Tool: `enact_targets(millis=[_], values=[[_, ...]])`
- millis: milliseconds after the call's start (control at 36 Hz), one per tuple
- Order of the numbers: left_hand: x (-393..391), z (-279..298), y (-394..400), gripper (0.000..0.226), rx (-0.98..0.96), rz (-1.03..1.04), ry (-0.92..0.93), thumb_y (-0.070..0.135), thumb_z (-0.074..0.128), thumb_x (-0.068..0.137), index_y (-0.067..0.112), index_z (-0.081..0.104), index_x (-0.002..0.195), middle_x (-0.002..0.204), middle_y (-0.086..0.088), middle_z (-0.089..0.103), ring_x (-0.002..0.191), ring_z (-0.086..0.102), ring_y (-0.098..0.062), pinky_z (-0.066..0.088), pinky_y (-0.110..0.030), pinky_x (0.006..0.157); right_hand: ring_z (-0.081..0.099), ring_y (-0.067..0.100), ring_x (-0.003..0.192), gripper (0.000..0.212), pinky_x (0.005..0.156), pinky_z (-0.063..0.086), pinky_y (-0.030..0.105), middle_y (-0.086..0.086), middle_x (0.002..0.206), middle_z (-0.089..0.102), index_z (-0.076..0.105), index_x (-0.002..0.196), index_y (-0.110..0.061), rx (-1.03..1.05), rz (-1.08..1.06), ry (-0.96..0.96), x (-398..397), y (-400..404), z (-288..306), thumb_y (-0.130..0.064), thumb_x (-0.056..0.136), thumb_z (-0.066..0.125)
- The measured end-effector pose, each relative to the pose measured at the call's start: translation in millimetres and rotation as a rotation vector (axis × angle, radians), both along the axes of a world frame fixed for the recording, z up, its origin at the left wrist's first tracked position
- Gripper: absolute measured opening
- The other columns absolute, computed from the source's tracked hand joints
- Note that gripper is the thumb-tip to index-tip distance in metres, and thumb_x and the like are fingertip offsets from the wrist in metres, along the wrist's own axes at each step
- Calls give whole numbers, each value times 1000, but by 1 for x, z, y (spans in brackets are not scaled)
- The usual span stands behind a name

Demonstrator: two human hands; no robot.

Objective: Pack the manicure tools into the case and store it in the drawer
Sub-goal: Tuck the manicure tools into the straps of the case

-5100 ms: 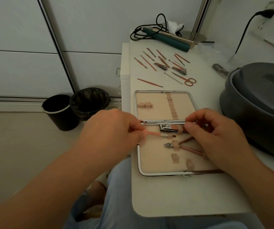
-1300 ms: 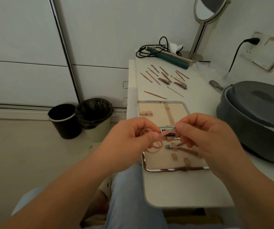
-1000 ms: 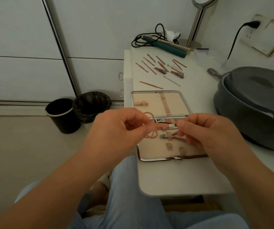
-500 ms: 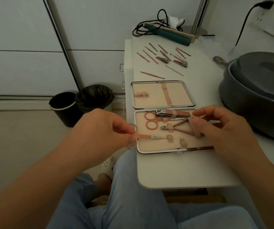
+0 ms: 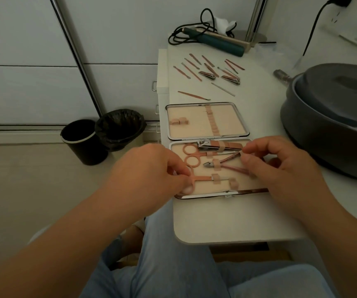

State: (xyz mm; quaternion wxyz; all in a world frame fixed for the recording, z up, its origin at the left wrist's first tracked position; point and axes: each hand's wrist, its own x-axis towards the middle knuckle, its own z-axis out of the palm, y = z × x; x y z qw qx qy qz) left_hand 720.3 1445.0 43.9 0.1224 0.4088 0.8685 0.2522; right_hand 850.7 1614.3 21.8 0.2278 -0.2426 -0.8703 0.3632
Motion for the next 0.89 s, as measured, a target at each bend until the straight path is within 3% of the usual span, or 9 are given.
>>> enact_targets(millis=[139,250,333,472,667,778,889], values=[[3,-5,5,12,41,-46,-12,46,62,73,49,60,61,71,22,49,84,41,13,32,-14,56,47,-15,74,4,55,35,9,-20,82,54,59,80,-40,16,-10,-2,0,1,0,-40,76,58],[5,-8,8,9,68,-70,62,41,61,77,45,68,82,74,23,46,75,47,1,36,-13,60,46,-15,76,2,57,33,10,-21,83,53,59,80,-39,36,-11,-14,-1,0,-1,-38,78,58],[6,-10,9,12,79,-68,106,41,60,79,44,69,86,74,24,44,75,46,1,34,-12,59,46,-15,76,3,55,38,7,-21,83,53,59,80,-39,51,-4,-16,0,0,0,-37,78,58],[5,-10,12,13,107,-67,143,43,60,78,44,69,87,69,25,45,71,46,2,35,-12,56,46,-16,77,5,59,34,11,-21,82,54,60,78,-38,49,0,-3,-2,-2,1,-33,78,60],[1,-14,10,14,142,-78,85,48,60,76,46,67,88,84,19,49,81,46,-1,44,-20,67,45,-19,78,12,62,34,-4,-20,81,54,60,75,-37,92,10,-5,-3,-3,1,-26,80,62],[-5,-17,5,17,268,-34,30,48,61,73,46,65,89,90,23,48,92,43,5,37,-11,72,47,-16,79,12,63,34,-4,-18,82,56,62,76,-36,112,15,-10,-2,-3,2,-25,79,65],[-15,-23,1,31,321,-56,37,42,59,76,46,59,106,111,35,37,104,29,17,23,-7,92,48,-13,81,9,64,35,-2,-19,82,56,62,74,-35,106,14,-30,-2,-4,3,-27,78,64]])
